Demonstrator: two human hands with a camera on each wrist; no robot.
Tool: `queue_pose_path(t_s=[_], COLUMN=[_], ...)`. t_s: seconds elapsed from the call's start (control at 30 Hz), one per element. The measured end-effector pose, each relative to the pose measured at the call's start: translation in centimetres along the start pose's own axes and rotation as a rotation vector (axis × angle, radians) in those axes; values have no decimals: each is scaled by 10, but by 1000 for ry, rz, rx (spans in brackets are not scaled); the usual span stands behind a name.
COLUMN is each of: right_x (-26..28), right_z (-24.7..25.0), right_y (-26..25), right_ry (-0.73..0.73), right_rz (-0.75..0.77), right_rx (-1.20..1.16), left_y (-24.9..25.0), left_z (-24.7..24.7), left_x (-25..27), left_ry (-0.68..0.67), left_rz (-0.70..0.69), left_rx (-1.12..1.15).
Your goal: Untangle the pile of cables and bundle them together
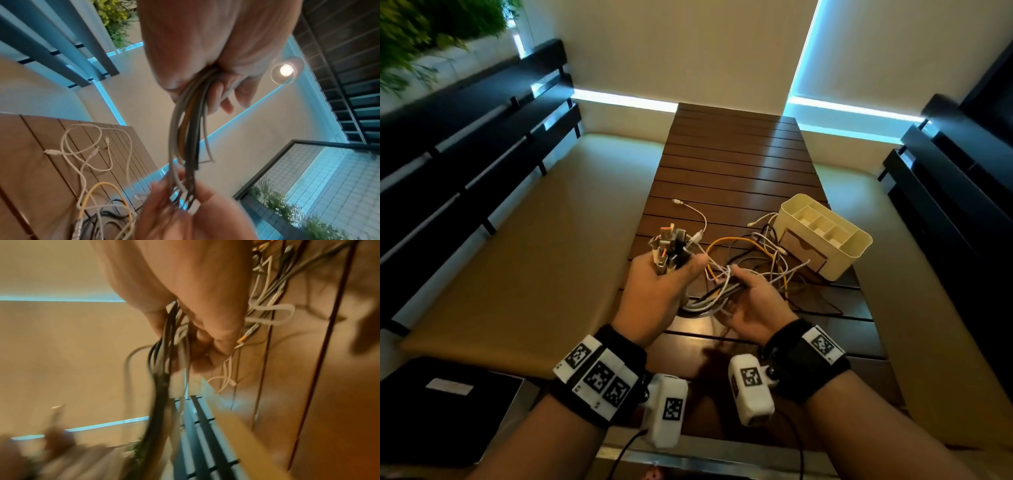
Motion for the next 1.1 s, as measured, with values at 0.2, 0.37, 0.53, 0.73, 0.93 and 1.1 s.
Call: queue_pose_path(t_s=[0.2, 0.37, 0.53, 0.73, 0.93, 1.1], right_x=[38, 75, 75, 35, 19, 19], right_z=[25, -1, -36, -31, -11, 9], right_y=[-22, -72, -42, -3, 5, -4], right_ry=[164, 105, -353, -263, -112, -62], right_rz=[-127, 589, 681, 626, 751, 733], right_rx=[1121, 1311, 1286, 1231, 1317, 1234], left_y=[-9, -9, 4, 4, 1, 14], left_z=[3, -8, -27, -23, -16, -7], left_x=[-8, -10, -10, -14, -15, -20], left_ry=[43, 32, 0, 22, 80, 47], left_rz=[5, -10, -60, -47, 62, 54], left_rx=[33, 66, 102, 218, 517, 625])
Point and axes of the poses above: each hand's wrist, its own x-axis away from the middle knuckle, its own z-axis out of the back of the hand, y = z × x, the point moved 3 cm from there along -x, towards the middle knuckle, and after that the axes turned 1 degree about -x, right-handed, at the moved point
